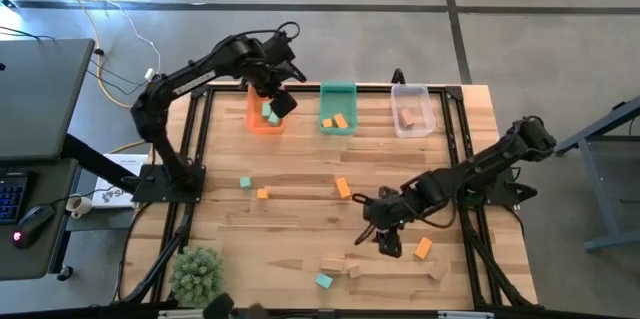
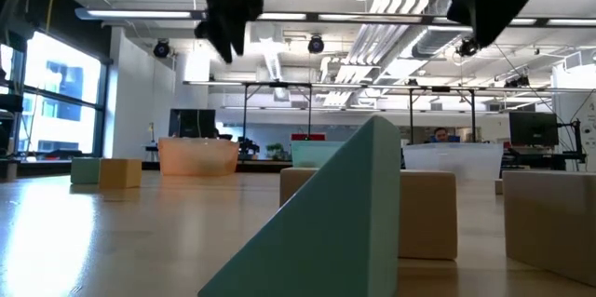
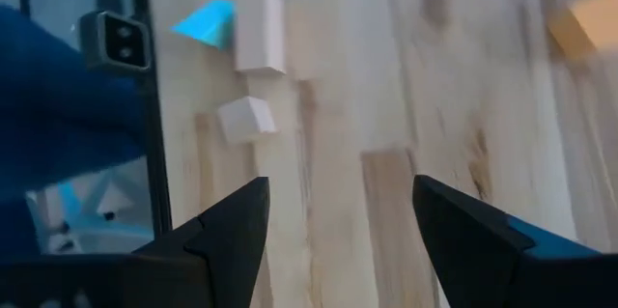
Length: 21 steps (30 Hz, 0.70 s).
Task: Sort & place blocks by color
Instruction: Put the brown block into the transparent bin
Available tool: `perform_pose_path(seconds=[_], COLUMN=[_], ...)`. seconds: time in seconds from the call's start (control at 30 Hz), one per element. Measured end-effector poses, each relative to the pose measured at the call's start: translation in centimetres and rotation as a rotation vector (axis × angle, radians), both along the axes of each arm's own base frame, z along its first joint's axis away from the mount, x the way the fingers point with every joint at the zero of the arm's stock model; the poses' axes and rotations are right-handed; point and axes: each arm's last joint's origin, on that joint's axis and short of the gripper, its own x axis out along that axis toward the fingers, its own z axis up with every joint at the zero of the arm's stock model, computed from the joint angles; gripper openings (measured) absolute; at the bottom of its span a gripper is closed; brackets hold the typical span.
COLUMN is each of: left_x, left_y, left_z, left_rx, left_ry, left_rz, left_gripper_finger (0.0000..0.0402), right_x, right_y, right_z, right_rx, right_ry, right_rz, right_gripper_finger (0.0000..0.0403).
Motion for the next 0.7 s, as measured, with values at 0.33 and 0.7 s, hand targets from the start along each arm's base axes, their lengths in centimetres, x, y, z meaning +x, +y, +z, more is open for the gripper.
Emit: perform_pose_path(seconds=[0.33, 0.7], left_x=[0.1, 0.9], left_y=[-7.0, -13.3], left_z=[3.6, 3.9], left_rx=[0.011, 0.083], left_ry=[-0.106, -0.018], left_rz=[-0.030, -0.041], left_gripper_finger=[0.0216, 0.0216], right_x=[1.0, 2.4], right_y=[3.6, 6.0], right_z=[-1.6, -4.5], right_rx=[-0.101, -0.165], right_ry=[-0.162, -0.217], right_rz=[0.260, 0.343], right_gripper_finger=[0.0243, 0.0243])
